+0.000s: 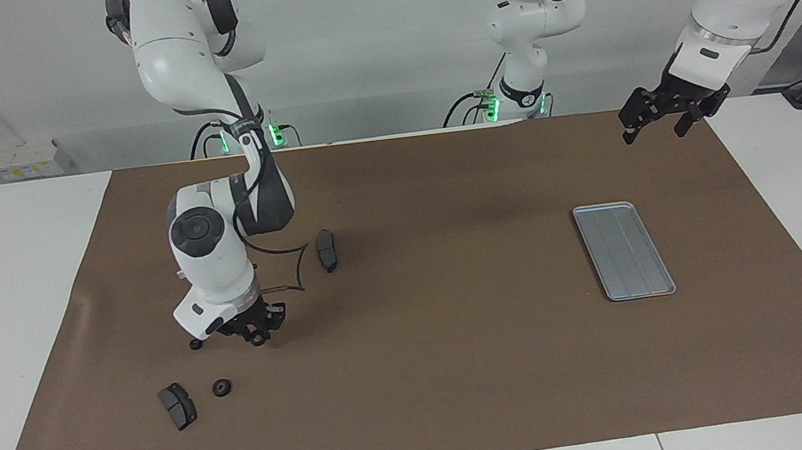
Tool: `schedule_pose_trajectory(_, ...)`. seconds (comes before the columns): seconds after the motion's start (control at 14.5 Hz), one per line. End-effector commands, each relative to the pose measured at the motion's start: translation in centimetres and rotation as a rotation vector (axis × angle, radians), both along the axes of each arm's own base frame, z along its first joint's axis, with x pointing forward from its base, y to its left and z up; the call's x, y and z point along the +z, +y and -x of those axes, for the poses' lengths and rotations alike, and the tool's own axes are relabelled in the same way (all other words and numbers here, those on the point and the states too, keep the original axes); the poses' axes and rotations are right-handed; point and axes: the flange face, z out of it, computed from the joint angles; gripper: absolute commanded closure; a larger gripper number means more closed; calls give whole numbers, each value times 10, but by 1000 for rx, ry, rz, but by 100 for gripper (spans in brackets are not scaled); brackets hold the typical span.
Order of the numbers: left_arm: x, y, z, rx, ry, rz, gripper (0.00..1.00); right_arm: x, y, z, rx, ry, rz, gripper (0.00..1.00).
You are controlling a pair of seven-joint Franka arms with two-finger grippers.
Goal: Place bearing gear from tray to pile
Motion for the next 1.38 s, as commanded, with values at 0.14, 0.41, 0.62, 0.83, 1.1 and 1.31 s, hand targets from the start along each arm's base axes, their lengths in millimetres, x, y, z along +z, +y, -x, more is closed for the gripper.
schedule_pose_trajectory(0.14,2,3,4,-3,-3,14,0,-7,-27,23,4,38,-17,24)
schedule_pose_trajectory(0.41,2,3,4,-3,-3,16,0,39,-24,25,-2,-3,-23,0)
schedule_pose_trajectory(0.62,2,3,4,-3,-3,14,0,105,-18,29,0,-21,-30,0)
schedule_pose_trajectory(0.83,2,4,4,-1,-3,14,0,172,-9,27,-12,0,-82,0)
schedule_pose_trajectory(1.1,1,-3,5,-13,0,16,0,236,-50,37,-64,5,-168,0)
schedule_pose_trajectory(1.31,0,-21,6,-47,0,14,0,261,-93,42,-34,15,-199,0)
